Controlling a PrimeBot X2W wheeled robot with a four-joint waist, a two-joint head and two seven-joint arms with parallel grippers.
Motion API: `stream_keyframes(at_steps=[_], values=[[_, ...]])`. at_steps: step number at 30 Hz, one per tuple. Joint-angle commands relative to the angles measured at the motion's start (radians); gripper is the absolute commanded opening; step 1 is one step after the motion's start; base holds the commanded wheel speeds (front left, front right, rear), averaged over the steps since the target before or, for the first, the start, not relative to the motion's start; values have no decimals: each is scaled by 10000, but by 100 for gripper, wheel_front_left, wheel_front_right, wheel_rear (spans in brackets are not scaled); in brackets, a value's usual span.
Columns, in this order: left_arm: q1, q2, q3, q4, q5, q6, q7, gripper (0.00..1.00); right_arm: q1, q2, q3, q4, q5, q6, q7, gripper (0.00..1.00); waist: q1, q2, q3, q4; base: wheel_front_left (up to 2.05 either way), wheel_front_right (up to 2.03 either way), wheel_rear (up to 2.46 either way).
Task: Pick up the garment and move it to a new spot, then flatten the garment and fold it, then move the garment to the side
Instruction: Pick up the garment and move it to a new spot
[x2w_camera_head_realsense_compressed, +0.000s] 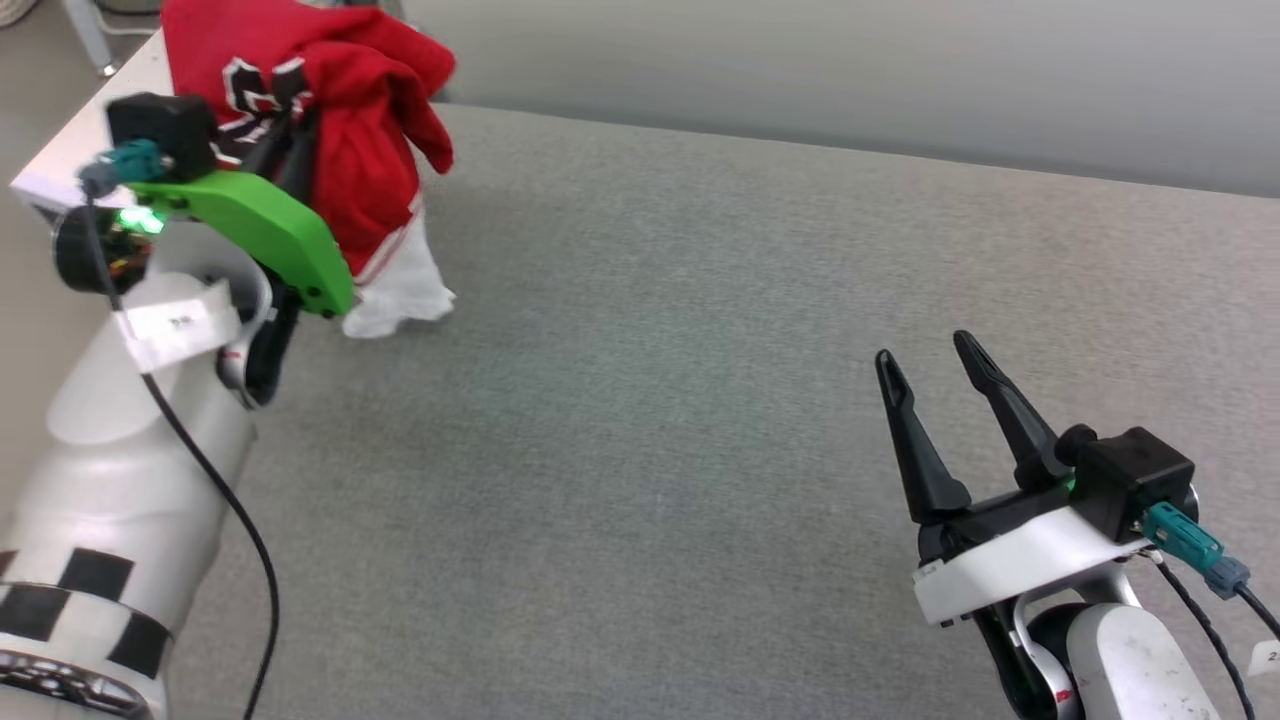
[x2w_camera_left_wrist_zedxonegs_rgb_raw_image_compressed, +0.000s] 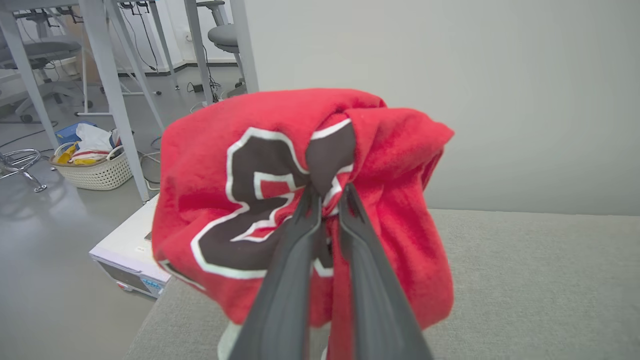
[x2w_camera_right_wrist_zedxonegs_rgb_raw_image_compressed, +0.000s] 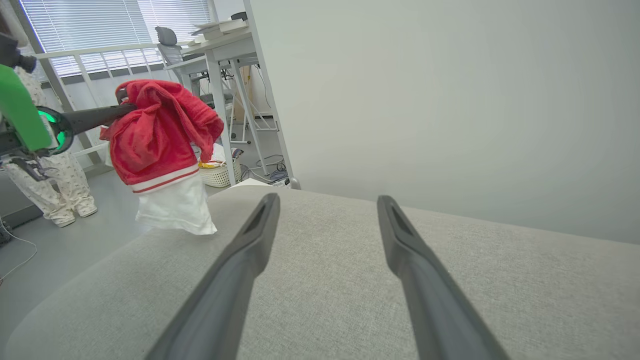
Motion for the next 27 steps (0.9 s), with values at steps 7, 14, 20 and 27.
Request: stream_keyframes(at_steps=[7, 14, 20, 27], values=[[1037, -525, -694, -954, 148, 45, 499, 0, 301, 8, -544, -222, -366, -7, 131, 100, 1, 0, -438, -1411, 0, 0, 0], [2056, -1169, -1593, -2290, 225, -14, 981, 0, 685, -250, -1266, -483, -587, -7, 464, 100, 1, 0, -401, -2612, 0, 0, 0], [2893, -2035, -2213, -3177, 151, 149, 1164, 0, 867, -209, -1658, -756, -559, -7, 564, 100, 1, 0, 37, -3259, 0, 0, 0], [3862, -2338, -2228, -3175, -228, 485, 967, 0, 736, -72, -1613, -772, -418, -7, 415, 100, 1, 0, 769, -3661, 0, 0, 0]])
